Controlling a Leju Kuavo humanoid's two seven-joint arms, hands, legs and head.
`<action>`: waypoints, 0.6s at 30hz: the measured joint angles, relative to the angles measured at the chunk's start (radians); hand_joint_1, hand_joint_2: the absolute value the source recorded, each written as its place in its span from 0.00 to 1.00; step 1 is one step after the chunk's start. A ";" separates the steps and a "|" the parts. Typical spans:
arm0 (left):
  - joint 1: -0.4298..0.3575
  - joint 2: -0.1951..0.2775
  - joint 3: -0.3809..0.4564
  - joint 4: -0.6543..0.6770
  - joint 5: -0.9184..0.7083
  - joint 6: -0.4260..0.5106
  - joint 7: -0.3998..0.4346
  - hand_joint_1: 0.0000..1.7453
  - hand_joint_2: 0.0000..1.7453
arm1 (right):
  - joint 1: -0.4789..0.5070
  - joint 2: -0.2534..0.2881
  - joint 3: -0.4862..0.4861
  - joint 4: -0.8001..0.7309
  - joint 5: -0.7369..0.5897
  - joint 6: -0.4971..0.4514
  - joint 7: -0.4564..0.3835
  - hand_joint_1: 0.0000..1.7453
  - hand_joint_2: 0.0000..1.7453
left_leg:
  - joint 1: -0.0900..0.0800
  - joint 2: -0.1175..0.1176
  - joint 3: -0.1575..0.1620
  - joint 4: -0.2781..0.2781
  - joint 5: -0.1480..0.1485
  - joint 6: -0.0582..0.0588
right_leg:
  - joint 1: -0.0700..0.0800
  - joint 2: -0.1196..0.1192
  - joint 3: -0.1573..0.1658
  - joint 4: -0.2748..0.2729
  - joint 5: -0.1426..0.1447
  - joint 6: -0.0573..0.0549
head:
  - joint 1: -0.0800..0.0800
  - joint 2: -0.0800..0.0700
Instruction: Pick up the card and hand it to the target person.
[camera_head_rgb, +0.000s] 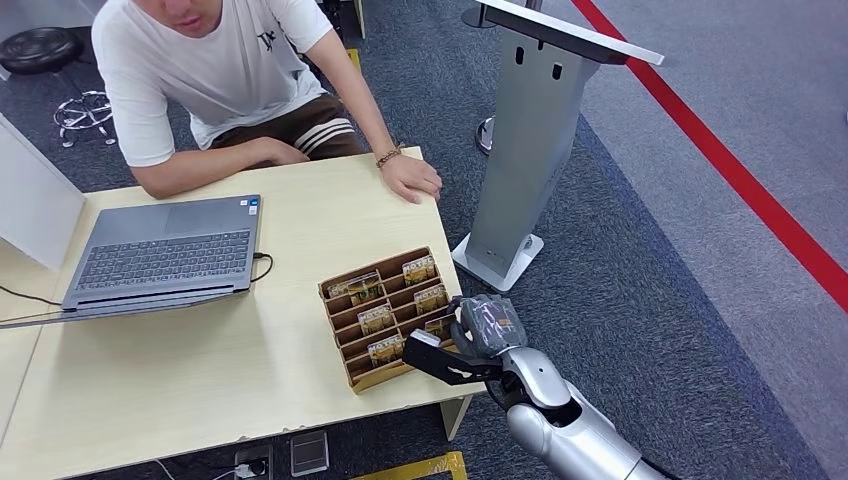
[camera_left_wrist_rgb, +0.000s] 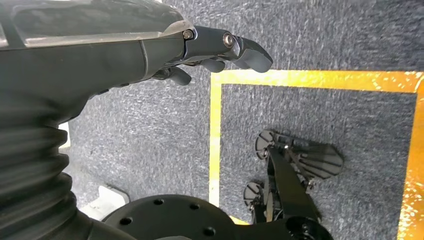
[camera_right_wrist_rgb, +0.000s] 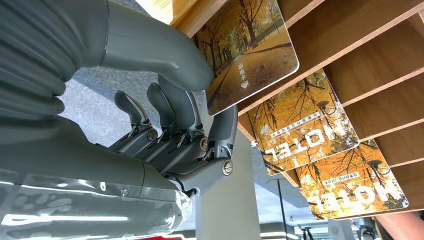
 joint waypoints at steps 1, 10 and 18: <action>0.000 0.000 0.000 0.000 0.001 0.003 -0.001 0.00 1.00 | 0.000 0.000 0.000 0.000 0.000 -0.001 0.000 0.85 1.00 | 0.000 0.000 0.000 0.000 0.000 0.000 | 0.000 0.000 0.000 0.000 0.000 0.000 | 0.000 0.000; 0.000 0.001 0.000 0.003 0.003 0.030 -0.001 0.00 1.00 | 0.012 -0.005 -0.006 -0.070 0.004 -0.049 0.023 0.85 1.00 | 0.000 0.000 0.000 0.000 0.000 0.000 | 0.000 0.000 0.000 0.000 0.000 0.000 | 0.000 0.000; 0.001 0.005 0.000 0.004 0.007 0.021 -0.008 0.00 1.00 | 0.029 -0.039 -0.036 -0.239 0.051 -0.094 0.032 0.85 1.00 | 0.000 0.000 0.000 0.000 0.000 0.000 | 0.000 0.000 -0.001 0.000 0.000 0.000 | 0.000 0.000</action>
